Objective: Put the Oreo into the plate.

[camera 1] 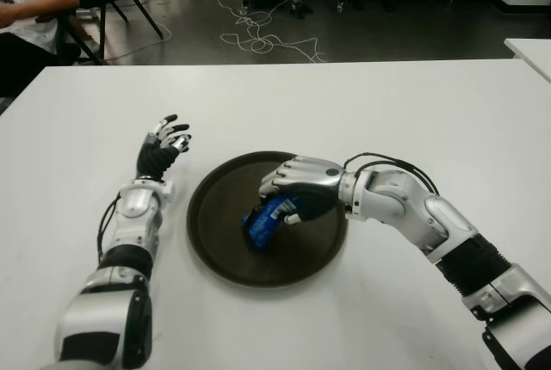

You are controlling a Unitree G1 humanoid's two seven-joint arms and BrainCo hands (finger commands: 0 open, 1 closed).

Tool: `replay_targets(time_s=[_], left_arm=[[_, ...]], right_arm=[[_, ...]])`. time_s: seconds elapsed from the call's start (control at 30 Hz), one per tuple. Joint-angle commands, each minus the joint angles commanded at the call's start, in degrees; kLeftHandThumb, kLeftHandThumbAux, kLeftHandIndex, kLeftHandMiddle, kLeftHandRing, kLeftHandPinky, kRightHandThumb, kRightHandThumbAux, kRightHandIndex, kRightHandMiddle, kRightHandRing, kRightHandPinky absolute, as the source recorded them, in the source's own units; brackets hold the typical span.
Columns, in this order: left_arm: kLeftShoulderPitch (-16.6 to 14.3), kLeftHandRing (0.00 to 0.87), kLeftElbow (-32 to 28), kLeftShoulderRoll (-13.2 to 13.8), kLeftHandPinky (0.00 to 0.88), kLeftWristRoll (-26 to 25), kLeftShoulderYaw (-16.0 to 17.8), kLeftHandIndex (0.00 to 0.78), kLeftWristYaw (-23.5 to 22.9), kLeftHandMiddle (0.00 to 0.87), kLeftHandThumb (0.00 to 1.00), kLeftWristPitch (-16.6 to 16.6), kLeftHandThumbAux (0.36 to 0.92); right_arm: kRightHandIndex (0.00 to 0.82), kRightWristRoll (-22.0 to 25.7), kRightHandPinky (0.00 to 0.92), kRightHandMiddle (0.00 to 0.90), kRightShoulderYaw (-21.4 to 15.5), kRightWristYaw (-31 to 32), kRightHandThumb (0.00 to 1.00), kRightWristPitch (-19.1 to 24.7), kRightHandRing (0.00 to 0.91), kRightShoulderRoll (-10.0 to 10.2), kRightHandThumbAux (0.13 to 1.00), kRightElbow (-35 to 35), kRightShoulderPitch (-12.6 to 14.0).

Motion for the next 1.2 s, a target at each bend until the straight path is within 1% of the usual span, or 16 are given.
replay_targets(time_s=[0.17, 0.4, 0.7, 0.93, 1.1, 1.17, 1.2], left_arm=[[-0.19, 0.273, 0.24, -0.22, 0.293, -0.69, 0.48, 0.174, -0.36, 0.273, 0.334, 0.06, 0.761], [0.14, 0.274, -0.31, -0.60, 0.296, -1.00, 0.74, 0.172, -0.11, 0.274, 0.326, 0.01, 0.758], [-0.21, 0.264, 0.23, -0.30, 0.287, -0.54, 0.64, 0.171, 0.03, 0.269, 0.351, 0.78, 0.763], [0.26, 0.263, -0.81, -0.31, 0.289, -0.27, 0.26, 0.166, -0.38, 0.269, 0.349, 0.45, 0.763], [0.27, 0.272, -0.92, -0.44, 0.299, -0.37, 0.30, 0.171, -0.18, 0.275, 0.354, 0.48, 0.766], [0.25, 0.272, -0.83, -0.47, 0.297, -0.40, 0.34, 0.173, -0.05, 0.276, 0.351, 0.49, 0.767], [0.24, 0.273, -0.69, -0.50, 0.297, -0.46, 0.39, 0.174, -0.05, 0.276, 0.347, 0.44, 0.768]], right_arm=[[0.412, 0.93, 0.379, 0.378, -0.28, -1.20, 0.691, -0.75, 0.362, 0.45, 0.738, 0.90, 0.21], [0.412, 1.72, 0.389, 0.378, -0.46, -3.13, 0.692, -2.06, 0.364, 0.98, 0.737, 2.83, 0.17], [0.413, 2.74, 0.394, 0.381, -0.83, -4.83, 0.694, -3.09, 0.365, 1.98, 0.737, 5.03, 0.40], [0.413, 2.36, 0.386, 0.390, -0.59, -6.87, 0.693, -4.65, 0.370, 2.52, 0.737, 6.44, 0.46], [0.413, 2.73, 0.385, 0.420, -0.54, -7.04, 0.695, -5.42, 0.390, 2.47, 0.736, 6.49, 0.41], [0.413, 3.11, 0.387, 0.424, -0.45, -6.36, 0.694, -5.41, 0.394, 2.41, 0.736, 6.34, 0.44], [0.413, 3.25, 0.387, 0.424, -0.19, -4.90, 0.694, -4.58, 0.395, 2.21, 0.736, 5.37, 0.52]])
